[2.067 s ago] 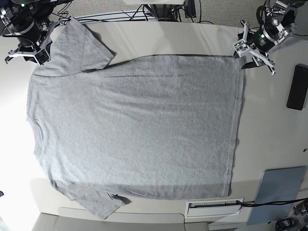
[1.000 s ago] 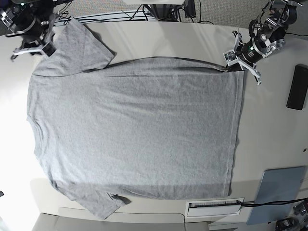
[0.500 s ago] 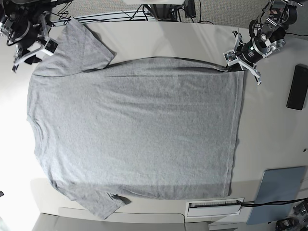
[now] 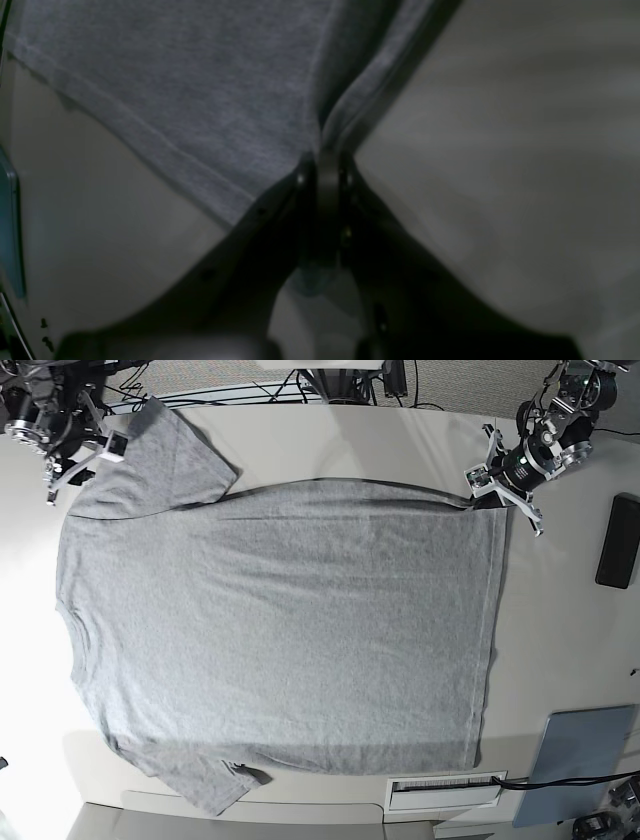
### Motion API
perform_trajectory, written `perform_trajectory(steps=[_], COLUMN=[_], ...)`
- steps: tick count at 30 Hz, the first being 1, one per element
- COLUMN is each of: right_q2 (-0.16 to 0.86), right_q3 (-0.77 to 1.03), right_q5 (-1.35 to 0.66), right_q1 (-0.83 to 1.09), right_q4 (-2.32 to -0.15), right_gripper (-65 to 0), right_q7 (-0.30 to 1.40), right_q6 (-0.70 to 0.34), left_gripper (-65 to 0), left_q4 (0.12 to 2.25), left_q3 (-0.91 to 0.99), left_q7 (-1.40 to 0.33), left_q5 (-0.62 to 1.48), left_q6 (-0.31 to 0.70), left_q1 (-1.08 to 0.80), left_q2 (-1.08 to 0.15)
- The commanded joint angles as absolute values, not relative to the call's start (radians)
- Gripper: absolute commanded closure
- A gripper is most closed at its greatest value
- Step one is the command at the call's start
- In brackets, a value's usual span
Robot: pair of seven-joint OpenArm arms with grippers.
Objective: Fold the T-shirt properly
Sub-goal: 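Close both grippers on the shoulder corners of the shirt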
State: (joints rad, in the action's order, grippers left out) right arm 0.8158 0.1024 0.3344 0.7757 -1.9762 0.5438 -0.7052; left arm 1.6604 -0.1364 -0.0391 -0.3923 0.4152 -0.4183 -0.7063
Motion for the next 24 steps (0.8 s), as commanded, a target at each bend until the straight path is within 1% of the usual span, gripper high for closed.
perform_trajectory(steps=[1,10,16,24], right_q2=[0.833,0.831,0.805,0.805], right_q3=[0.086,-0.076,-0.091,-0.093], right_q5=[0.348,0.376,0.376,0.376], right_q1=[0.762,0.664,0.622,0.612], right_q4=[-1.974,-1.909,-1.909,-1.909], right_gripper=[-28.1,-28.1,-28.1,-28.1], right_q7=[0.544,0.548,0.522,0.471], right_q6=[-0.698,-0.698,-0.698,-0.698], left_gripper=[0.0,0.0,0.0,0.0], left_q4=[1.651,1.651,1.651,1.651], left_q3=[-0.137,-0.137,-0.137,-0.137], left_q7=[-0.097,-0.097,-0.097,-0.097], left_q5=[-0.416,-0.416,-0.416,-0.416], left_q6=[0.443,0.443,0.443,0.443], left_q1=[-0.43,-0.429,-0.429,-0.429], left_q2=[-0.717,-0.717,-0.717,-0.717])
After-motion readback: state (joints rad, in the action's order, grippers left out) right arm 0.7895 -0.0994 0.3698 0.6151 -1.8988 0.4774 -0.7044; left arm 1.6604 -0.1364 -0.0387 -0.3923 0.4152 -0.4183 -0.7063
